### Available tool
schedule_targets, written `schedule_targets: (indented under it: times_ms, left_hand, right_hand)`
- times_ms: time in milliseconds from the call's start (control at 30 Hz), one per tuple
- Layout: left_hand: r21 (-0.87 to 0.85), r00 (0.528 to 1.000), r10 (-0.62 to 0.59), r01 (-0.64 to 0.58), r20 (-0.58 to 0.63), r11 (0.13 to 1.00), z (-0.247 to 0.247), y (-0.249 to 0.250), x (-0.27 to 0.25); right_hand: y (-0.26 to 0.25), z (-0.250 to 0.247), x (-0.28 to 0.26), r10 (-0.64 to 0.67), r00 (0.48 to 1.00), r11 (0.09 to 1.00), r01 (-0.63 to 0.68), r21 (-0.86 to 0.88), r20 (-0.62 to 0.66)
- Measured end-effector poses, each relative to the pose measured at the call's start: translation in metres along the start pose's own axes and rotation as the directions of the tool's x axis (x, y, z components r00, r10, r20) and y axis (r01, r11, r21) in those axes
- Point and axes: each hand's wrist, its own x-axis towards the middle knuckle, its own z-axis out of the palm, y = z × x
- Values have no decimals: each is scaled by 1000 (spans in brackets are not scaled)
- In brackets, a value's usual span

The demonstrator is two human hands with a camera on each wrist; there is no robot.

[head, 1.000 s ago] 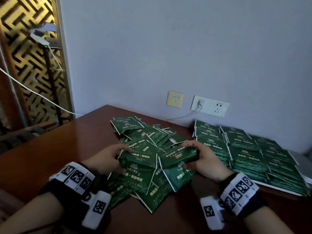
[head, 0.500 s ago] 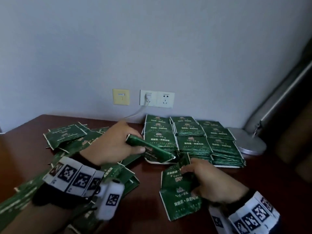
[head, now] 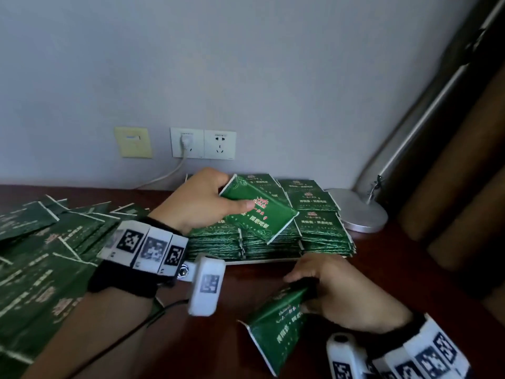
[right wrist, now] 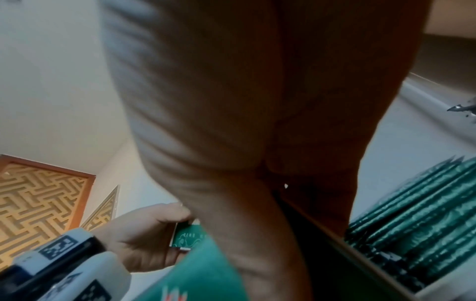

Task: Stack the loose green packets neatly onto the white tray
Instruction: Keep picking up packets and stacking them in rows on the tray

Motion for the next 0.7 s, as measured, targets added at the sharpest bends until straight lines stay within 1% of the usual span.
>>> schedule_targets:
  times_ms: [67,133,200,233,300,367,433,467,533,567,633,667,700]
  left_hand:
    - [-62,1000,-17,17,-11,998,-2,-3,4]
    - [-109,1000,-27,26,-10,994,-6,-7,7]
    - [-163,999,-27,24,-20,986,-10,-11,9]
    - [-156,999,-35,29,-36,987,-13,-12,10]
    - [-107,993,-60,49,-99,993,-23,-20,14]
    - [-111,979,-82,62,-188,992,-34,-31,19]
    - [-123,952,-108,75,-287,990,-46,-42,23]
    - [-125,941,-136,102,-311,987,-51,-49,26]
    - [-160,927,-233,193,-294,968,-54,-60,30]
    - [-221,918,-298,244,-262,944,-54,-66,32]
    - [-363,903,-386,302,-188,882,-54,-76,36]
    - [-401,901,-401,311,-163,862,-55,-80,37]
    - [-401,904,-402,317,-145,859,-53,-85,39]
  right_hand:
    - [2,1,-2,-12,1000,1000,12,-12,-23]
    - [2,2,-3,-15,996,999,18,40,-87]
    - [-2,0,-3,-3,987,986,30,164,-162]
    - [-3,-1,-3,24,984,963,24,268,-174]
    - [-7,0,-2,96,978,895,-3,446,-187]
    - [-10,0,2,177,955,814,-7,580,-237]
    - [-16,-4,13,292,924,657,-5,754,-248]
    - [-19,-8,22,335,908,610,-4,792,-253]
    - [-22,-18,43,386,879,603,-10,798,-281]
    - [-22,-24,58,396,872,601,-10,799,-287]
    - [-22,-42,92,417,874,590,-50,806,-250]
    - [-22,-53,112,416,882,594,-80,800,-221]
    - [-22,-63,130,409,893,610,-114,784,-188]
